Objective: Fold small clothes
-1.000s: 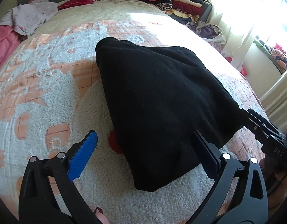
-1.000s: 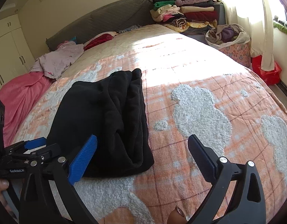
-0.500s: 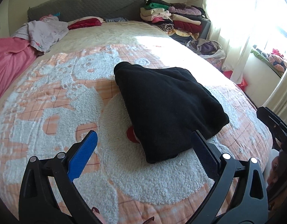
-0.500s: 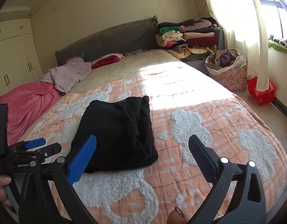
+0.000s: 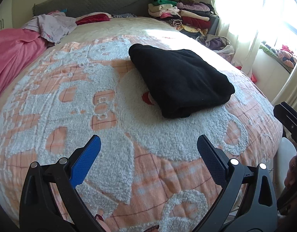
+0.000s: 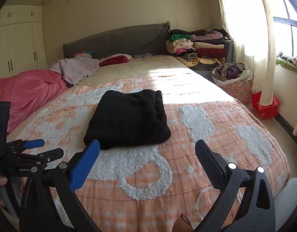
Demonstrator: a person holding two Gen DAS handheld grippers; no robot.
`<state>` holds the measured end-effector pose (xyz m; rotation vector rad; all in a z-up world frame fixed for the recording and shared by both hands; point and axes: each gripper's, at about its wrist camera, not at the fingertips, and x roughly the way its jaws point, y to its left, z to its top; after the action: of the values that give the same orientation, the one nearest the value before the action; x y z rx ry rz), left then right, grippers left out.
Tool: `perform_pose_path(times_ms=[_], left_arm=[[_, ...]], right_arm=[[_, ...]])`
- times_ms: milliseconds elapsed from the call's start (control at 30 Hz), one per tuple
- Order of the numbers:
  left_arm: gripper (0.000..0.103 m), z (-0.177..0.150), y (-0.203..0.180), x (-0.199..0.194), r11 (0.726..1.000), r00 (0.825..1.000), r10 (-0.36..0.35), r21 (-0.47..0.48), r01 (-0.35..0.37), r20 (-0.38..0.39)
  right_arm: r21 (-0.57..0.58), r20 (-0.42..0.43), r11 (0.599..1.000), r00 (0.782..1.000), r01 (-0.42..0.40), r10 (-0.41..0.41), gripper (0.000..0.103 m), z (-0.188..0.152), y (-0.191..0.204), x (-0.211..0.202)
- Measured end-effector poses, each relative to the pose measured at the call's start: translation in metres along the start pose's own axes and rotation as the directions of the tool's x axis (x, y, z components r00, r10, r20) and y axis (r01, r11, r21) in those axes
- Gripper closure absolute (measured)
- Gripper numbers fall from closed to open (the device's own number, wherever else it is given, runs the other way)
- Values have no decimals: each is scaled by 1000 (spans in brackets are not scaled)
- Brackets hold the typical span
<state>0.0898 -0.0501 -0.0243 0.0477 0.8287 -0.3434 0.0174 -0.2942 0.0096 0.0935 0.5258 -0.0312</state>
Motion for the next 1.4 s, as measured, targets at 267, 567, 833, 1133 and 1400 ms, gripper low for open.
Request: perform_pose_path(times_ms=[267, 567, 833, 1133, 1400], left_arm=[[9, -20, 10, 3, 999, 999, 20, -38, -21, -27], [10, -26, 18, 17, 997, 997, 41, -57, -44, -60], [9, -26, 20, 26, 996, 994, 69, -51, -73, -82], [9, -26, 20, 23, 996, 995, 67, -52, -71, -70], [9, -25, 20, 24, 996, 995, 70, -52, -74, -74]], right_arm=[[33, -63, 999, 998, 4, -2, 5, -24, 3, 7], [57, -101, 998, 995, 4, 1, 5, -44, 11, 22], [12, -112, 1000, 994, 9, -8, 5, -46, 22, 32], [4, -110, 1000, 994, 3, -3, 5, -44, 24, 32], [13, -115, 1000, 993, 3, -2, 5, -46, 23, 33]])
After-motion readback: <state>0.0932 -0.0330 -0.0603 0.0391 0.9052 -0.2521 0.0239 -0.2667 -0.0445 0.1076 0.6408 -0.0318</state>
